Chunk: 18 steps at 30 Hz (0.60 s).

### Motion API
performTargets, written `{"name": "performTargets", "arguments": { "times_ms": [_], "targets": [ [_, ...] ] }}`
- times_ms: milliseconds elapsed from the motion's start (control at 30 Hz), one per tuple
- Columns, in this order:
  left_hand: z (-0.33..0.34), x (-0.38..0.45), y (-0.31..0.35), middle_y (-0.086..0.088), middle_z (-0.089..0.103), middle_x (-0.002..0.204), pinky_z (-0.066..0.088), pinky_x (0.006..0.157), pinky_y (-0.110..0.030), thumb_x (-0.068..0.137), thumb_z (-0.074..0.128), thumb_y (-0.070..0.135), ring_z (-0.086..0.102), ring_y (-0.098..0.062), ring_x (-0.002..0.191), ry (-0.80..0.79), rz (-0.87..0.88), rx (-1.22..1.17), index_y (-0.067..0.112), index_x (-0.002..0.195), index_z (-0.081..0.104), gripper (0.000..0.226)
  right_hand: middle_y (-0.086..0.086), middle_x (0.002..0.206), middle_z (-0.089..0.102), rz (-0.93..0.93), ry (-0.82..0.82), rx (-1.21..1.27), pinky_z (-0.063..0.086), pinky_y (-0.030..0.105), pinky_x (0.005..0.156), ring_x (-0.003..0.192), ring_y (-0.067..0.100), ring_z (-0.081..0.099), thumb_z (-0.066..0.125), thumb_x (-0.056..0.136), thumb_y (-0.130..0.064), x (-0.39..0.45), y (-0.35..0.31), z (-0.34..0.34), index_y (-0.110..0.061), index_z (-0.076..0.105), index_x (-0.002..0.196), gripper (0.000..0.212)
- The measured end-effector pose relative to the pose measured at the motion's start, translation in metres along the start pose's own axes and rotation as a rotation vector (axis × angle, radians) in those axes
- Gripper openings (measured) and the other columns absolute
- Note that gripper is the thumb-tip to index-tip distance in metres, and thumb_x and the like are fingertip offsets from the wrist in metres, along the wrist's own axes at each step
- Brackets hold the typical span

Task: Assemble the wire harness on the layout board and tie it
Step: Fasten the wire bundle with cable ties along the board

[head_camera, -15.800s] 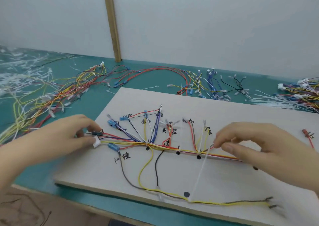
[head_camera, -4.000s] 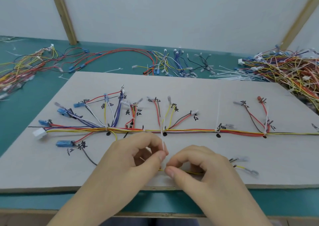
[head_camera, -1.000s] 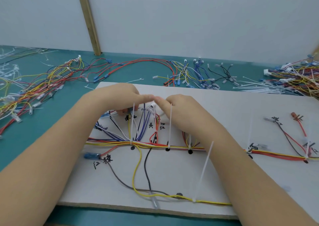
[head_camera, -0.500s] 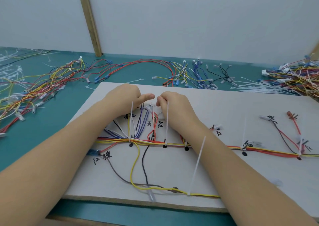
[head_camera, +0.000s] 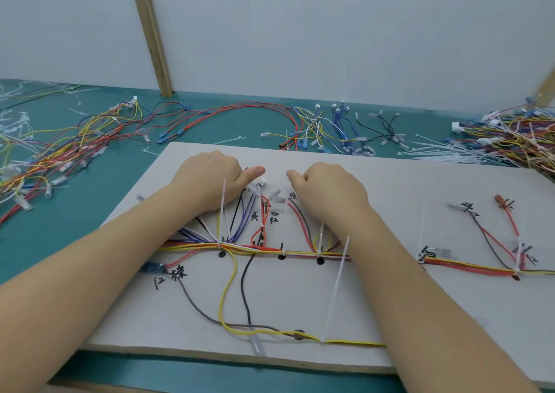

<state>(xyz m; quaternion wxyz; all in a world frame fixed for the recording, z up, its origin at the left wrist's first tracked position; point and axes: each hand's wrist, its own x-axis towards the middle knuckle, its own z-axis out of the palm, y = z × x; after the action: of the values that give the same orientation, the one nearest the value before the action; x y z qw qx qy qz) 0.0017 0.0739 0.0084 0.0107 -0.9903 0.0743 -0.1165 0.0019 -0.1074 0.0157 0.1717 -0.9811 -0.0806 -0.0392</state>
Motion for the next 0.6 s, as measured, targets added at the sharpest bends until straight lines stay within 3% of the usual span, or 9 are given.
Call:
{"name": "performTargets", "arguments": {
  "times_ms": [233,467,600],
  "targets": [
    [0.0024,-0.002,0.0004,-0.003,0.034,0.048,0.028,0.051,-0.027,0.085,0.016,0.065,0.039,-0.022,0.051,0.071,-0.041,0.107,0.015,0.045,0.035,0.067,0.006,0.078,0.047,-0.027,0.1,-0.018,0.03,0.03,0.063,0.073,0.028,0.043,0.039,0.095,-0.038,0.0025,0.0024,0.0032,-0.013,0.044,0.072,0.035],
    [0.0032,-0.0036,-0.0032,-0.004,0.036,0.049,0.031,0.055,-0.03,0.087,0.019,0.063,0.043,-0.027,0.059,0.106,-0.052,0.001,0.014,0.044,0.037,0.068,0.009,0.073,0.048,-0.059,0.314,0.122,0.027,0.029,0.059,0.07,0.03,0.043,0.037,0.096,-0.035,0.0027,0.0001,-0.0031,-0.014,0.039,0.063,0.039],
    [-0.0045,-0.0047,-0.0021,-0.003,0.034,0.05,0.031,0.056,-0.031,0.089,0.018,0.06,0.042,-0.027,0.061,0.12,-0.045,0.01,0.014,0.046,0.036,0.065,0.009,0.071,0.048,-0.064,0.304,0.115,0.026,0.029,0.056,0.068,0.031,0.044,0.037,0.095,-0.032,0.0002,-0.001,-0.0044,-0.013,0.043,0.066,0.035]
  ]
}}
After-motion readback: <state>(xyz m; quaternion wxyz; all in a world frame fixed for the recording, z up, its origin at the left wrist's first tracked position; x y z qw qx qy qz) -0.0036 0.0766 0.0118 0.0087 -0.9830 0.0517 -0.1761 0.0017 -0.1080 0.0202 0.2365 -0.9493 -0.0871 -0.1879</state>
